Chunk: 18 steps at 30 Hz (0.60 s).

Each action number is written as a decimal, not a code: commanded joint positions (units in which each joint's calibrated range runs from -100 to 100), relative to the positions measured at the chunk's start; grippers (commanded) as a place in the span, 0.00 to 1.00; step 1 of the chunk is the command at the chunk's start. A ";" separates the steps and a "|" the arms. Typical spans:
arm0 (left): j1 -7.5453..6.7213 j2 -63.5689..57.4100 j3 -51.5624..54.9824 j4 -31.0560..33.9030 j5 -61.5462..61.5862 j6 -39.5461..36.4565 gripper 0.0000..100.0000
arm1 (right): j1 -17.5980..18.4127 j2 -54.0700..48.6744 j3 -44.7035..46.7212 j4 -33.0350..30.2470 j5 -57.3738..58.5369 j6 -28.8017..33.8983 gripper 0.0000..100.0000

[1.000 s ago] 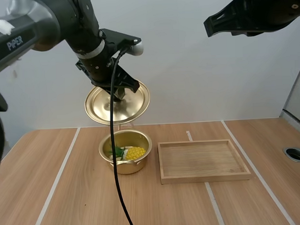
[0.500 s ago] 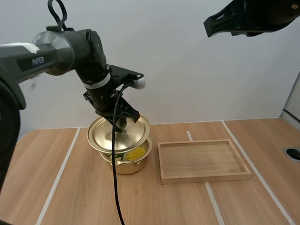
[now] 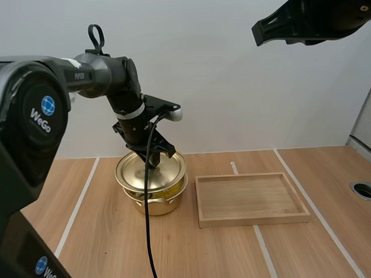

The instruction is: Open the pot, put the pineapple inside, and close it

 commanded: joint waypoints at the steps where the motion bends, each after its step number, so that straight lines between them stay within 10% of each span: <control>1: -0.12 0.94 -2.22 -0.63 -0.34 0.21 0.00 | -0.30 -0.83 -0.12 -0.26 0.00 -0.12 0.00; 18: -0.12 7.20 -5.32 -0.84 -1.84 0.95 0.00 | -0.30 -0.83 -0.12 -0.26 0.00 -0.12 0.00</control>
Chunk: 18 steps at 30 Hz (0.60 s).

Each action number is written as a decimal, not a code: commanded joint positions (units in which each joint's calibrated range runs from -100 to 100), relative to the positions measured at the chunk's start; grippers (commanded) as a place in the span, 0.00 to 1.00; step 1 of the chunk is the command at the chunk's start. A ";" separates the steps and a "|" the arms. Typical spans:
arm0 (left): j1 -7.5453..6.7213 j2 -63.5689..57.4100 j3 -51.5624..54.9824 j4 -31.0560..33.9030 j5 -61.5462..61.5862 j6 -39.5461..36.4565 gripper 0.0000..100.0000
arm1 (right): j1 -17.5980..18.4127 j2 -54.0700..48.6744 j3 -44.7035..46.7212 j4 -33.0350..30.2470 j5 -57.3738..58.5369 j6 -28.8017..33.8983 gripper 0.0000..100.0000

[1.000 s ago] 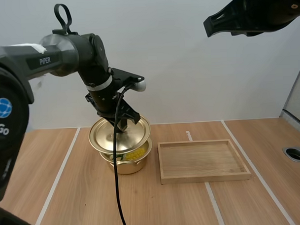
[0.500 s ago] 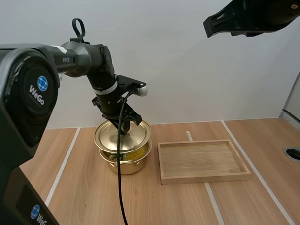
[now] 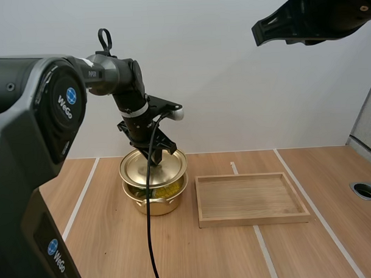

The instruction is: Open the pot, put the pineapple inside, and close it

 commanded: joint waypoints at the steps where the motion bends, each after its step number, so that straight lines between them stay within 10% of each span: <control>1: -0.12 1.14 -0.76 -0.84 -1.48 0.22 0.00 | -0.30 -0.83 -0.12 -0.26 0.00 -0.12 0.00; 18: -0.12 4.82 -0.88 -1.15 -4.65 0.61 0.00 | -0.30 -0.83 -0.12 -0.26 0.00 -0.12 0.00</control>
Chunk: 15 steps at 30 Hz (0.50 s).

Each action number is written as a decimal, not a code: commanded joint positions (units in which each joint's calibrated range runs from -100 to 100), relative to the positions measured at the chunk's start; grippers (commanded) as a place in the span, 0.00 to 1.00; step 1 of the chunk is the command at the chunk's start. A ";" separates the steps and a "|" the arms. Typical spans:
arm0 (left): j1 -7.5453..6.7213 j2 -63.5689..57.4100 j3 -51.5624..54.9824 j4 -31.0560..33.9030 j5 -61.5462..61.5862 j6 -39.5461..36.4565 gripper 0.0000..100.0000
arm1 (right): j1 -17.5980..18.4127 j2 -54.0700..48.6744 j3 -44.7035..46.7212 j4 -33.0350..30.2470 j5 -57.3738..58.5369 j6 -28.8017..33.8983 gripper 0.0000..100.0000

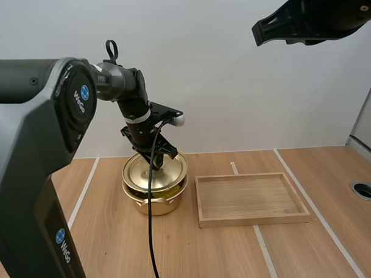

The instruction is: Open the pot, put the pineapple inside, and close it

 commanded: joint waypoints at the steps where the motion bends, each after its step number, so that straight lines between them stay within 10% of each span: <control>1: -0.12 0.56 -0.39 -1.17 -0.45 0.14 0.00 | -0.30 -0.83 -0.12 -0.26 0.00 -0.12 0.00; 15: -0.12 0.18 -2.84 -1.53 5.05 -0.54 0.00 | -0.30 -0.83 -0.12 -0.26 0.00 -0.12 0.00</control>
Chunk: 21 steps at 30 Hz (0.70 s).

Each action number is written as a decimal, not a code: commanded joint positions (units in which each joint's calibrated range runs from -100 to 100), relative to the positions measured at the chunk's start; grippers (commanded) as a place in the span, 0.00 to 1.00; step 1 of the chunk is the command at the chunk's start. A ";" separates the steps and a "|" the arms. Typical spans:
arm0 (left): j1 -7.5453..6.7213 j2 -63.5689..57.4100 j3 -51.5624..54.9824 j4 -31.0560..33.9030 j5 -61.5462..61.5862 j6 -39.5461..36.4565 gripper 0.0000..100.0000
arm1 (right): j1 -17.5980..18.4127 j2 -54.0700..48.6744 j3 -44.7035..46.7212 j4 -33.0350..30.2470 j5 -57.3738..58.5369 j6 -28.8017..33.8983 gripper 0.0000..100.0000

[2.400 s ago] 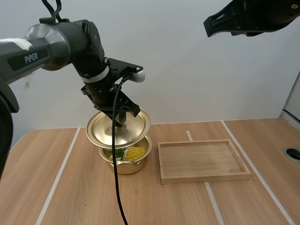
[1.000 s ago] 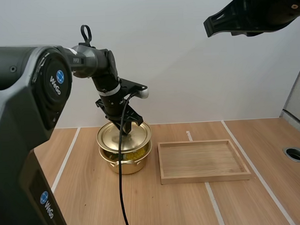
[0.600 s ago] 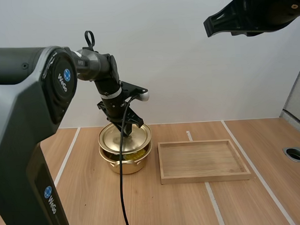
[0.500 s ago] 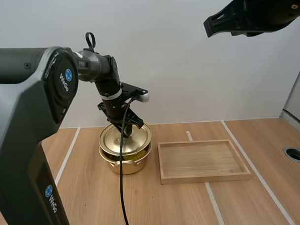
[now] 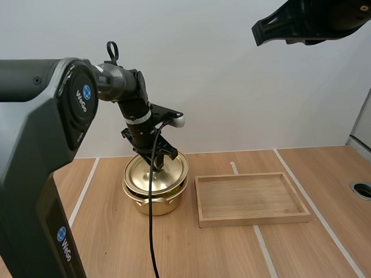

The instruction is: Open the pot, put the pineapple inside, and close it

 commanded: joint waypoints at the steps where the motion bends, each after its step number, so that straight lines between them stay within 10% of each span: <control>1: -0.12 -0.53 -2.60 -1.19 3.97 -0.66 0.00 | -0.30 -0.83 -0.12 -0.26 0.00 -0.12 0.00; 21: -0.12 -2.86 0.35 -0.34 3.20 -1.55 0.00 | -0.30 -0.83 -0.12 -0.26 0.00 -0.12 0.00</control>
